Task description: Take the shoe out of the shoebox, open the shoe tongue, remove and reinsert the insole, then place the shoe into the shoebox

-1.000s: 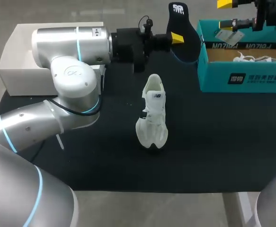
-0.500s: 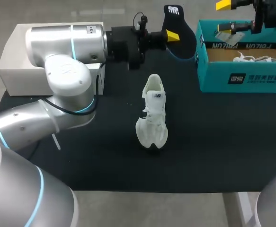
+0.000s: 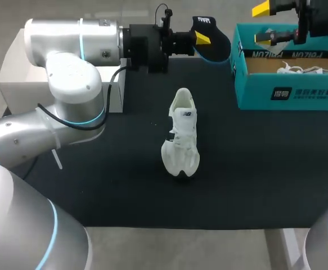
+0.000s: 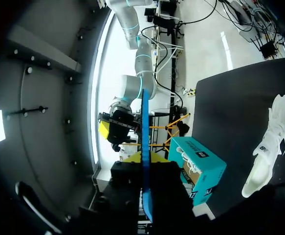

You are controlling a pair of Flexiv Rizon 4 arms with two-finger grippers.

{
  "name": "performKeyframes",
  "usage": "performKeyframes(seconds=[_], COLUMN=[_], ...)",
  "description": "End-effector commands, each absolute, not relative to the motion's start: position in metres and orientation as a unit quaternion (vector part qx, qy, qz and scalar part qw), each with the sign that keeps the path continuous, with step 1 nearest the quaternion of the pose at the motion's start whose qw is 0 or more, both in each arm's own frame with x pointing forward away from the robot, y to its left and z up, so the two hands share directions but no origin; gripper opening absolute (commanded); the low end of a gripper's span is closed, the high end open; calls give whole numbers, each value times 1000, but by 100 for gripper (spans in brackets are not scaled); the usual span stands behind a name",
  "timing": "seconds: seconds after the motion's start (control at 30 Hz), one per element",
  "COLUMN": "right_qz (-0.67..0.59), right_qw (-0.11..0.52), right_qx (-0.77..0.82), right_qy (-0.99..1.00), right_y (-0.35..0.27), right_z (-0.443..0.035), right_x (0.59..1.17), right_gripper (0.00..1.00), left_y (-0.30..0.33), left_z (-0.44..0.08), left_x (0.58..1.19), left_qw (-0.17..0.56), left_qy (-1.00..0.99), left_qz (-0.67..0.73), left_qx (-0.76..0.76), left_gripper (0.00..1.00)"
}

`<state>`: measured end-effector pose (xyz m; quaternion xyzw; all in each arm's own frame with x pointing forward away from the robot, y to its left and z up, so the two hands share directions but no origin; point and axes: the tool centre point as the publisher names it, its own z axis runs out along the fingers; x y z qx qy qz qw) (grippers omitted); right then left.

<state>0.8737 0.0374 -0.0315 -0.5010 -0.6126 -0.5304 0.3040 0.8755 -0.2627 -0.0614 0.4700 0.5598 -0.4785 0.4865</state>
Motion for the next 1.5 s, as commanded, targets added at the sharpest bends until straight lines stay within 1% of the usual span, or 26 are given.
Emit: performKeyframes(seconds=[0.03,0.1,0.13,0.17,0.53,0.57,0.6,0.63,0.67,0.7,0.73,0.77,1.17,1.2,1.23,1.27,1.33,1.37,1.4,1.5], right_qz=[-526,-526,-525,-524,-516,-515,-513,-513,-512,-512,-511,-511,-502,-500,-499,-498,-498,-497,-497,-494], right_qw=[305,305,304,304,309,309,309,309,309,310,310,310,316,317,318,318,319,319,319,320], right_qx=[-502,-502,-503,-504,-510,-511,-511,-512,-512,-512,-513,-513,-520,-521,-522,-522,-522,-522,-522,-524], right_qy=[-615,-615,-616,-615,-615,-616,-616,-616,-616,-616,-616,-616,-614,-615,-615,-615,-615,-615,-615,-616], right_y=[40,40,40,40,42,42,42,42,43,43,43,43,45,45,46,46,46,46,46,45], right_z=[-29,-29,-29,-29,-32,-32,-32,-32,-31,-31,-31,-31,-35,-35,-35,-35,-35,-35,-35,-35], right_x=[878,878,878,878,880,880,881,881,881,881,881,881,881,882,882,882,882,882,882,883], right_gripper=[100,100,100,100,100,100,100,100,100,100,100,100,100,100,100,100,100,100,100,100], left_y=[-269,-267,-265,-263,-263,-264,-267,-267,-267,-267,-265,-263,-263,-266,-268,-269,-270,-269,-267,-267], left_z=[-62,-57,-53,-50,-50,-52,-56,-59,-61,-61,-57,-56,-56,-58,-59,-59,-59,-57,-56,-56], left_x=[879,878,878,878,878,882,886,887,888,885,887,888,888,891,892,893,891,891,890,890], left_qw=[363,277,262,278,278,245,171,116,44,-1,-1,14,14,-16,-63,-83,-179,-212,-225,-225], left_qy=[658,641,630,627,627,673,720,745,750,729,710,716,716,743,753,766,746,727,718,718], left_qz=[-523,-630,-653,-647,-647,-637,-629,-630,-641,-665,-689,-678,-678,-659,-650,-637,-642,-653,-659,-659], left_qx=[402,340,328,333,333,285,237,186,161,163,143,164,164,113,77,31,7,1,7,7], left_gripper=[0,0,0,0,0,0,0,0,0,0,0,0,0,0,0,0,0,0,0,0])
